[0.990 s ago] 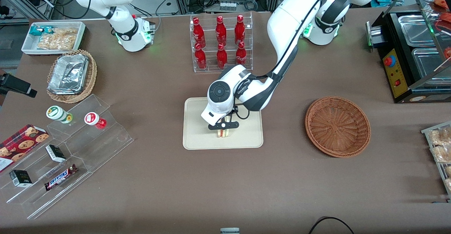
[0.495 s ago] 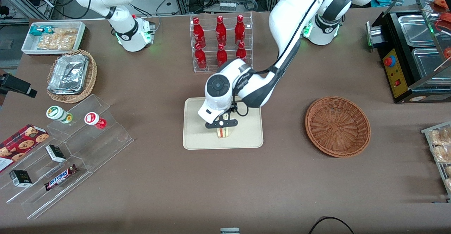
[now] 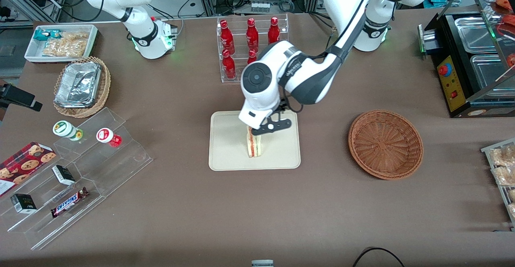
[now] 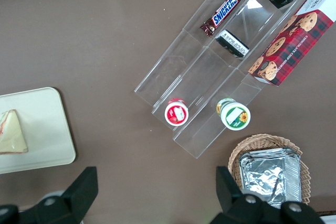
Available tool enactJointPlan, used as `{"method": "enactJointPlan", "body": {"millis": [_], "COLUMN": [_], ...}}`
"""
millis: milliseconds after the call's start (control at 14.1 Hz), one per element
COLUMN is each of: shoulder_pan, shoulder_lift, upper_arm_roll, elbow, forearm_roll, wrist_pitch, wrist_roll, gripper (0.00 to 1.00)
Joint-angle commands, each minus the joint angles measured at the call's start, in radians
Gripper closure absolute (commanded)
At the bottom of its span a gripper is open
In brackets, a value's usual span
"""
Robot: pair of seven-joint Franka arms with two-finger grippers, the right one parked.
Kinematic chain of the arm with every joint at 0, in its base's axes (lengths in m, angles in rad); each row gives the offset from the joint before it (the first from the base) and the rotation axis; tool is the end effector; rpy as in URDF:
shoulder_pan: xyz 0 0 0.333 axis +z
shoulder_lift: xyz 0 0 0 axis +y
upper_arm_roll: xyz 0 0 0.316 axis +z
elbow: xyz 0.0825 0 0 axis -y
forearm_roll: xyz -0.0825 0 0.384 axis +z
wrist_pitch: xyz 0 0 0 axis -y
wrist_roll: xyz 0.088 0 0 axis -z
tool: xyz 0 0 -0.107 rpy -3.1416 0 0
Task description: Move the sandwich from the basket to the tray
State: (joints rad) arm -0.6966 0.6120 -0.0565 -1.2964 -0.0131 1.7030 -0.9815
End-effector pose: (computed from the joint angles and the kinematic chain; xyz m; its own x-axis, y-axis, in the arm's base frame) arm 0.5178 -0.4755 0.3728 0.9581 0.2440 -0.1502 0.2230 -0.9641 -0.1440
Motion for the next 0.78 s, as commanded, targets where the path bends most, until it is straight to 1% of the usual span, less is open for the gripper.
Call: {"method": "enactJointPlan", "body": {"millis": [0, 212, 354, 424, 636, 707], "shoulder_pan": [0.075, 0.185, 0.265, 0.3, 0.411, 0.449], "shoulder_lift": [-0.13, -0.282, -0.368, -0.399, -0.478, -0.515], "upper_arm_roll": [0.007, 0.007, 0.007, 0.007, 0.009, 0.009], "elbow": [-0.174, -0.34, -0.412, -0.431, -0.425, -0.431], "forearm_roll": [0.008, 0.008, 0.008, 0.008, 0.007, 0.007], "wrist_pitch": [0.03, 0.024, 0.008, -0.017, -0.15, -0.169], "wrist_roll": [0.053, 0.243, 0.361, 0.413, 0.587, 0.627], "gripper": [0.0, 0.0, 0.0, 0.0, 0.0, 0.0]}}
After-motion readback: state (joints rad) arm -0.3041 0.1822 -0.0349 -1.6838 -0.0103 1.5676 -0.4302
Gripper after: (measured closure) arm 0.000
